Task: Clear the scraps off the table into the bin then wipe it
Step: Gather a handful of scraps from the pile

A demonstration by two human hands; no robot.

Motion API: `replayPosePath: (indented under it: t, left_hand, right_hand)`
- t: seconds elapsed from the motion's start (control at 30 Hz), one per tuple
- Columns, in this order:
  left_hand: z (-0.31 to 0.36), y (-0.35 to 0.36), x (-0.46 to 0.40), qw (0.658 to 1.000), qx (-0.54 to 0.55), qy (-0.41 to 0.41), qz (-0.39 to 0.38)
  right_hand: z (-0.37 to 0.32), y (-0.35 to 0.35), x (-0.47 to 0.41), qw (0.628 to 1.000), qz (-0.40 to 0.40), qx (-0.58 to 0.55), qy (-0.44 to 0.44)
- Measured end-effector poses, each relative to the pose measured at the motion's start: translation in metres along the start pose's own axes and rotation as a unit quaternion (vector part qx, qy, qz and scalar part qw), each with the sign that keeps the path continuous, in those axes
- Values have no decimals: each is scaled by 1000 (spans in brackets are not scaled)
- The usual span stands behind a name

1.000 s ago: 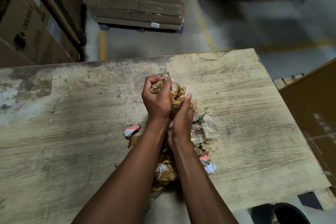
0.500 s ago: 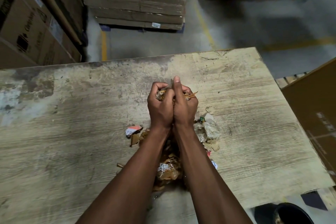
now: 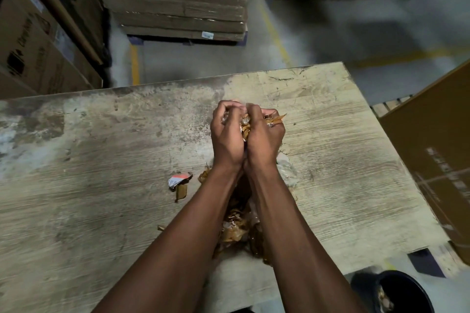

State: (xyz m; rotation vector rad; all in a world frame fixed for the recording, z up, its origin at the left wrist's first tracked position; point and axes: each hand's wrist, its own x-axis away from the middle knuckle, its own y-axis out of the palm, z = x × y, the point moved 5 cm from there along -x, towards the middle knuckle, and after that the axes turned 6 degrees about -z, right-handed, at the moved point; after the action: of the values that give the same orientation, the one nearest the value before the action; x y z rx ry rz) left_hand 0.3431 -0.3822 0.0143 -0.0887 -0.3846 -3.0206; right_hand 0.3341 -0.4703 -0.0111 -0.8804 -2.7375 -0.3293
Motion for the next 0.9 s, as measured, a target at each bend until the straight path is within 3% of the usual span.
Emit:
replayPosePath:
  t: [0.37,0.53,0.7,0.9]
  left_hand:
    - [42,52,7,998,4,-12,-63]
    - [27,52,18,995,12,-70,-75]
    - [16,45,22,994,-72,-30,-79]
    - [22,34,26,990,38,-79,-110]
  right_hand:
    - [-69,-22,4,998,-38,-27,-49]
    - [-57,-29,8,998,-16,-38,-39]
    - [-36,-38,8,997,30,-56,-43]
    - [-35,-35,6,986,13,-167,-6]
